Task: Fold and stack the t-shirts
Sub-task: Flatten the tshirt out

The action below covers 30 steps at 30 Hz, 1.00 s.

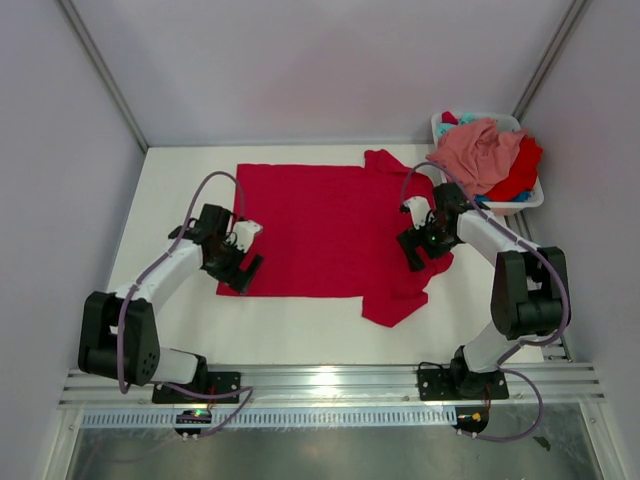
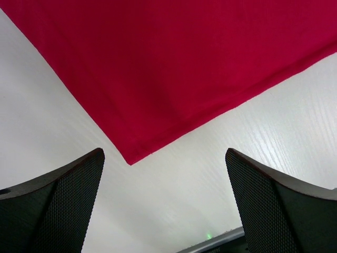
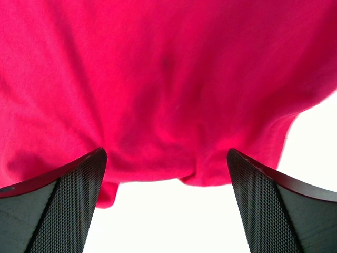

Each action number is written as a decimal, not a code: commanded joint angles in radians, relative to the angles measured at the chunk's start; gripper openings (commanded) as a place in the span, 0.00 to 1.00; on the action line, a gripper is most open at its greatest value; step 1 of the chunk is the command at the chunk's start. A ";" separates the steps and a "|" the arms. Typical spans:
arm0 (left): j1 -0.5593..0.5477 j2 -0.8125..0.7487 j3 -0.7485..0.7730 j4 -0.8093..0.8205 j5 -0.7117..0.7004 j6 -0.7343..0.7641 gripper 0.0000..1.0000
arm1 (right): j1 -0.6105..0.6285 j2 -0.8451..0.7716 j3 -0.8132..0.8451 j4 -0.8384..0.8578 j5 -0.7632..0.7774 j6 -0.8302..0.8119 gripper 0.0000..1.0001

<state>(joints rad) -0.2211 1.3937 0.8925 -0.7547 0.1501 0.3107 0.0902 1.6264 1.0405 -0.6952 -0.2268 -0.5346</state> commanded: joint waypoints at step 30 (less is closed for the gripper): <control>0.002 0.386 0.169 0.264 0.029 0.019 0.98 | 0.011 0.003 -0.048 0.419 0.213 0.085 0.99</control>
<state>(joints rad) -0.2207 1.7649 1.0737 -0.4763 0.1745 0.3180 0.0948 1.6524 0.9874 -0.3141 -0.0345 -0.4412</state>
